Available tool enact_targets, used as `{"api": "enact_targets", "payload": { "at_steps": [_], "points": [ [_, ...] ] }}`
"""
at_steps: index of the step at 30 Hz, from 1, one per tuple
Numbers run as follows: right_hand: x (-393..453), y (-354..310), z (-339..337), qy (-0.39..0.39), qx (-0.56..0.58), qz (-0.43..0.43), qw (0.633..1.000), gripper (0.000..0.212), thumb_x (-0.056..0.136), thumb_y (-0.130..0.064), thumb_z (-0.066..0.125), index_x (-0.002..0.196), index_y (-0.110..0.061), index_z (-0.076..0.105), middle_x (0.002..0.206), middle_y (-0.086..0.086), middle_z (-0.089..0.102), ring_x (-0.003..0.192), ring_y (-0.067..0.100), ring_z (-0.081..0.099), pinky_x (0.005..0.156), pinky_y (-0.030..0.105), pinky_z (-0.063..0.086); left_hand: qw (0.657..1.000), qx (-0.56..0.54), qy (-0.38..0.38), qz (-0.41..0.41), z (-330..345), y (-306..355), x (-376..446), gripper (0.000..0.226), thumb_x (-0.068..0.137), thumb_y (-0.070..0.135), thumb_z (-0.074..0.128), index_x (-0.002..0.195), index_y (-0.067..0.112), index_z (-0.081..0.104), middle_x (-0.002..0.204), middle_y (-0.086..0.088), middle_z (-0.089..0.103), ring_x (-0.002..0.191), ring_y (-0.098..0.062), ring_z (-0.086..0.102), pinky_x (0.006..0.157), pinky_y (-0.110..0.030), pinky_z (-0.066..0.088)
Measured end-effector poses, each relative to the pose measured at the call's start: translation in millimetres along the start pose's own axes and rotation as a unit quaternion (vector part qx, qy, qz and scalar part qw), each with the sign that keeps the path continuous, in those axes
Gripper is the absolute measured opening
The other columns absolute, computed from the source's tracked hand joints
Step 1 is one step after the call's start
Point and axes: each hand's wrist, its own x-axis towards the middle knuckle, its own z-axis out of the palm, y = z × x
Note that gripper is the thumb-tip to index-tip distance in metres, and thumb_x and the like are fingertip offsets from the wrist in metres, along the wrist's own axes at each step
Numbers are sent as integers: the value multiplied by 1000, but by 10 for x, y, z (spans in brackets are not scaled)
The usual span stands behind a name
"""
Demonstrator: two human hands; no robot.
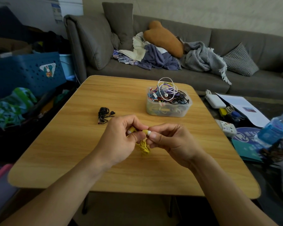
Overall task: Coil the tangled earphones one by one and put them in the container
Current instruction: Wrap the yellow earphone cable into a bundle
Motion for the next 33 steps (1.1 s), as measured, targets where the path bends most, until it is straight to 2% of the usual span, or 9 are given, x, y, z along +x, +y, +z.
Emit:
{"api": "enact_targets", "payload": {
  "at_steps": [2, 6, 10, 14, 20, 23, 25, 29, 33],
  "points": [
    [-4, 6, -3, -5, 14, 8, 1000, 14, 68, -7, 72, 80, -9, 79, 70, 14, 72, 63, 17, 70, 61, 25, 57, 1000, -15, -11, -8, 2, 24, 0, 27, 77, -6, 72, 75, 20, 66, 75, -14, 67, 68, -27, 59, 62, -41, 55],
    [-10, 11, 2, -17, 24, 22, 999, 12, 69, -5, 71, 77, -10, 79, 68, 13, 71, 61, 16, 69, 60, 25, 57, 997, -56, -37, -27, -19, 55, -17, 30, 77, -19, 65, 76, 11, 65, 74, -7, 65, 67, -15, 58, 55, -18, 50],
    [-14, 7, -6, -9, -47, -32, 998, 7, 68, -7, 75, 74, -11, 77, 67, 14, 71, 61, 18, 67, 60, 25, 55, 995, -76, -38, -50, -20, 25, -41, 26, 78, -19, 65, 77, 7, 64, 65, 3, 65, 55, -8, 57, 52, -19, 48],
    [-20, -11, -21, 18, -110, -85, 990, 11, 69, -9, 78, 79, -5, 75, 69, 13, 73, 61, 16, 68, 63, 26, 56, 995, -72, -27, -60, 8, 16, -58, 23, 80, -16, 65, 79, 7, 64, 65, 0, 66, 53, -11, 58, 51, -20, 49],
    [3, 16, -36, 30, -90, -107, 990, 13, 67, -4, 77, 80, -3, 74, 74, 14, 74, 63, 19, 70, 63, 28, 59, 999, -37, -2, -38, 65, 26, -51, 17, 82, -12, 66, 80, 5, 64, 68, -3, 67, 55, -13, 59, 52, -21, 51],
    [4, 27, -39, 21, -72, -104, 992, 13, 69, -2, 76, 82, 1, 75, 79, 18, 75, 66, 22, 71, 61, 28, 59, 1000, 1, 16, -2, 71, 14, -59, 15, 82, -5, 70, 81, 10, 67, 77, -12, 70, 64, -26, 66, 60, -36, 58],
    [-2, 30, -27, 20, -63, -99, 993, 12, 70, -2, 76, 82, 1, 76, 80, 19, 75, 67, 23, 72, 61, 29, 59, 999, 40, 27, 21, 58, 3, -62, 11, 80, 7, 70, 81, 17, 68, 80, -5, 73, 72, -30, 68, 66, -44, 58],
    [-20, 46, 27, 25, -37, -93, 995, 12, 71, -5, 76, 82, -2, 77, 80, 19, 75, 68, 23, 72, 63, 33, 60, 993, 93, 42, 58, 42, 26, -59, 12, 79, 7, 69, 82, 18, 71, 84, 12, 73, 81, -11, 70, 73, -36, 58],
    [-19, 62, 48, 39, 2, -71, 997, 10, 69, -8, 76, 78, -4, 78, 76, 19, 73, 66, 23, 71, 62, 30, 59, 992, 102, 37, 72, 21, 33, -50, 15, 79, -3, 74, 89, 8, 75, 90, 7, 74, 85, -4, 70, 75, -30, 58]
  ]
}}
